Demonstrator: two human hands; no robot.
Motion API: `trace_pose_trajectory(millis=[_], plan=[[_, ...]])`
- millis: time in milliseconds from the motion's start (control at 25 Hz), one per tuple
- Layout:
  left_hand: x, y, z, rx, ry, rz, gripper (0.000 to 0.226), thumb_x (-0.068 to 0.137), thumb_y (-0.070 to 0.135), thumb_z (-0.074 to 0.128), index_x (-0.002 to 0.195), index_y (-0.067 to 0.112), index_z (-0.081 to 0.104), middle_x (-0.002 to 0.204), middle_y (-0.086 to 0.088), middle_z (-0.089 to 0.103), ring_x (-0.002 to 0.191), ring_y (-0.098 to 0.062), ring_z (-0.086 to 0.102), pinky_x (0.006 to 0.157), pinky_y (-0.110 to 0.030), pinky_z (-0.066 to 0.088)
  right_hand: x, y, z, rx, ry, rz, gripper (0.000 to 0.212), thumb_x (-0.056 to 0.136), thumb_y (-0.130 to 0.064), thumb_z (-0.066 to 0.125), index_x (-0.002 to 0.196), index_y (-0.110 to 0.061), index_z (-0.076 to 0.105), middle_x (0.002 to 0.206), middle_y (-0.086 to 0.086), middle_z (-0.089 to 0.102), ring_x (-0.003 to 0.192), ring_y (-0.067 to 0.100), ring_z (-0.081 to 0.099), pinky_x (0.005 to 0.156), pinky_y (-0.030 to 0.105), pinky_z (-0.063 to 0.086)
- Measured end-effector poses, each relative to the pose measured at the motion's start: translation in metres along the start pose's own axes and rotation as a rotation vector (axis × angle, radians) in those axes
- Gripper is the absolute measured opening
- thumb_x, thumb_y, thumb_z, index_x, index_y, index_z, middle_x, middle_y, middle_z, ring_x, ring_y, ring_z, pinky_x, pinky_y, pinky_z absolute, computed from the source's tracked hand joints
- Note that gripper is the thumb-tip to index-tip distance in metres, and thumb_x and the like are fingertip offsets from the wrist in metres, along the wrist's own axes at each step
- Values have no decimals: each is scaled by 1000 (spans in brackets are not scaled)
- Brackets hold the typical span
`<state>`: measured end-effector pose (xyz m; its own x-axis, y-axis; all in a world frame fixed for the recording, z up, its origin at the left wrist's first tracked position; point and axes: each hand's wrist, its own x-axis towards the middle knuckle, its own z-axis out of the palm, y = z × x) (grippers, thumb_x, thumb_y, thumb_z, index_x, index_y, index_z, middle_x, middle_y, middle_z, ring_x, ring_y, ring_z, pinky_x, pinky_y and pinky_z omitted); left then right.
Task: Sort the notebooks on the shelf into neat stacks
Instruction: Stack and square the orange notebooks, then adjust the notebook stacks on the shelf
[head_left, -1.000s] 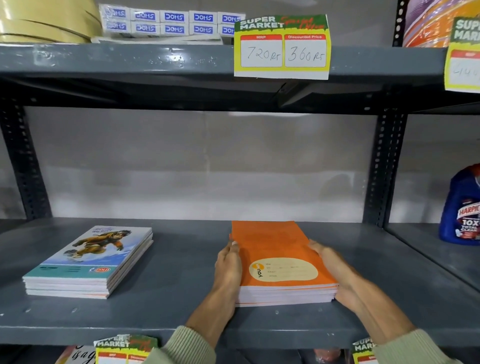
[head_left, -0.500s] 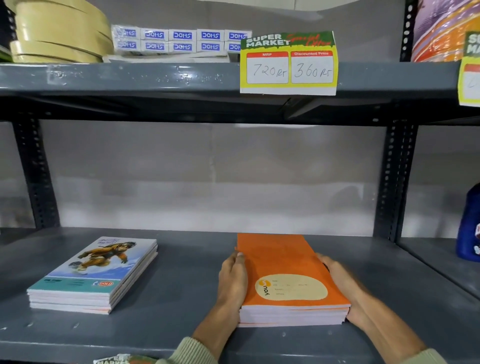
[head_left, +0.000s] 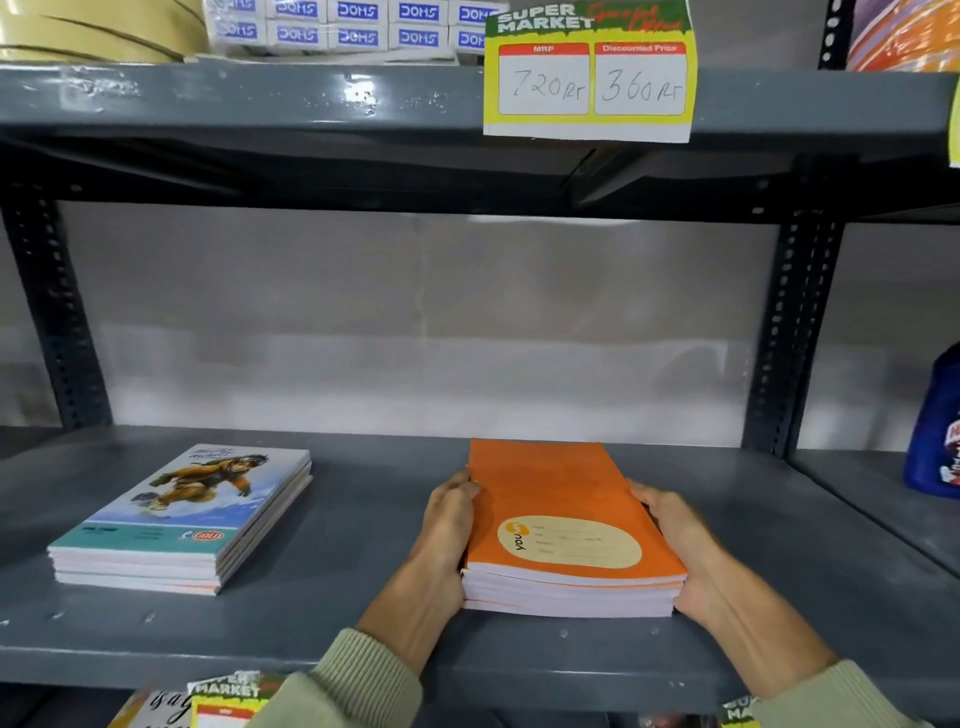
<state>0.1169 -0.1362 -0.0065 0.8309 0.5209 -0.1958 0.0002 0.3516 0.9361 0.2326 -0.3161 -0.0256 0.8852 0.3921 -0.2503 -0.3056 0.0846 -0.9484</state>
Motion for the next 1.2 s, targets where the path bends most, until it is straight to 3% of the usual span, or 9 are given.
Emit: trace_pose_trajectory(millis=[280, 440, 520, 600, 680, 760, 920, 1080, 1200], plan=[[3, 24, -64, 86, 31, 27, 30, 100, 16, 37, 102, 16, 67, 93, -19, 76, 82, -39, 73, 66, -46, 62, -12, 9, 69, 27, -6, 29, 38, 94, -36, 53, 66, -12, 64, 57, 11, 67, 49, 28, 63, 48, 33, 52], [6, 32, -99, 247, 85, 93, 28, 101, 19, 34, 98, 26, 61, 88, -14, 75, 63, -27, 73, 49, -32, 59, -18, 19, 105, -38, -47, 33, 37, 94, -37, 52, 71, -11, 65, 58, 11, 68, 49, 28, 64, 46, 31, 53], [9, 29, -108, 442, 64, 196, 26, 101, 23, 33, 100, 25, 60, 96, -9, 72, 72, -22, 73, 63, -35, 62, -26, 16, 111, -75, -64, 32, 33, 94, -35, 51, 75, -12, 64, 57, 9, 67, 48, 26, 64, 45, 30, 53], [7, 32, -114, 664, 54, 410, 24, 102, 26, 32, 100, 21, 56, 92, 1, 67, 72, -8, 67, 76, -30, 60, -34, 8, 115, -140, -43, -32, 34, 96, -38, 46, 102, -12, 68, 91, 12, 75, 78, 33, 72, 71, 38, 59], [1, 48, -127, 778, 135, 588, 26, 102, 31, 33, 107, 20, 55, 81, 11, 60, 62, 2, 54, 66, -15, 50, -44, -3, 124, -230, 112, -221, 48, 99, -42, 41, 142, -21, 46, 146, 5, 49, 130, 27, 51, 105, 38, 38], [-4, 70, -154, 807, 192, 650, 34, 102, 34, 32, 119, 17, 57, 71, 10, 53, 56, 1, 47, 59, -21, 42, -67, -10, 157, -247, 111, -456, 45, 99, -41, 41, 145, -37, 39, 153, -15, 35, 139, 12, 38, 107, 30, 26], [-13, 108, -243, 712, 300, 634, 31, 101, 31, 40, 119, 20, 62, 80, -2, 67, 78, -23, 67, 81, -38, 53, -89, 24, 246, -184, -117, -519, 42, 102, -31, 40, 144, -34, 42, 148, -22, 38, 137, 3, 38, 116, 30, 24], [-9, 106, -316, 506, 465, 362, 44, 95, 42, 48, 129, 15, 57, 130, -12, 59, 118, -29, 55, 99, -42, 40, -79, 71, 316, -141, -174, -353, 47, 100, -32, 44, 146, -27, 38, 154, -11, 36, 137, 7, 39, 118, 33, 24], [11, 94, -334, 378, 330, 154, 45, 87, 52, 48, 107, 17, 68, 107, -17, 73, 93, -36, 70, 91, -46, 51, -78, 86, 347, -129, -238, -250, 53, 102, -32, 40, 151, -21, 25, 153, -4, 37, 108, 7, 48, 96, 24, 29]])
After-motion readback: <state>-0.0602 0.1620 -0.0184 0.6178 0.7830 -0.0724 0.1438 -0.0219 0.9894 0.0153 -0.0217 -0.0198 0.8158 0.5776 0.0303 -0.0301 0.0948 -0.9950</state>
